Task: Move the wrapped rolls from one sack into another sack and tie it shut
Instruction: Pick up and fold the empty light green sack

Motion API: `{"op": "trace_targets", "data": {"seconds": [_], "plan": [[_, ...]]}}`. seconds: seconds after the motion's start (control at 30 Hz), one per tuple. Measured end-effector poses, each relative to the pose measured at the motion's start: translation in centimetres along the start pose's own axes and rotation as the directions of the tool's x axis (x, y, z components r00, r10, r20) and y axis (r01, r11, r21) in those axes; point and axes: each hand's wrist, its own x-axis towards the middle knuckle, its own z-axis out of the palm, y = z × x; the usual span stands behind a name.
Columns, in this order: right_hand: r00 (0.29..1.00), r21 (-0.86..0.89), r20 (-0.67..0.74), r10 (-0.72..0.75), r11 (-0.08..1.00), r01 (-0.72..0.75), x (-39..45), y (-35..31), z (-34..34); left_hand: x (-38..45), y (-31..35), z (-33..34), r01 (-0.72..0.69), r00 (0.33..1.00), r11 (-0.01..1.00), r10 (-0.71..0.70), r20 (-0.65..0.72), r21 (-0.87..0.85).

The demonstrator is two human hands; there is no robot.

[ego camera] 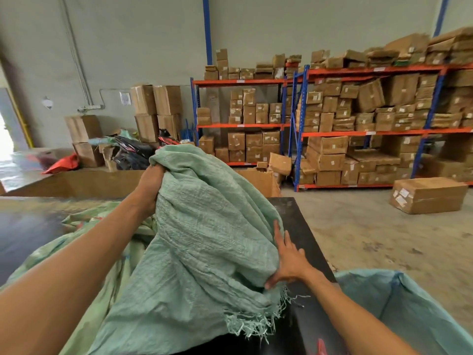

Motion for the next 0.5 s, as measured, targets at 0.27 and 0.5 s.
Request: {"op": "trace_targets", "data": {"seconds": [0.27, 0.5], "plan": [[0.907, 0.414, -0.416, 0.066, 0.902, 0.124, 2.2, 0.0, -2.2, -0.9, 2.4, -2.8, -0.192, 0.945, 0.915, 0.074, 0.320, 0.355], [0.881, 0.247, -0.436, 0.182, 0.966, -0.077, 3.3, 4.2, -8.1, -0.4, 1.3, -5.6, -0.432, 0.816, 0.255, -0.299, 0.495, 0.865]]}}
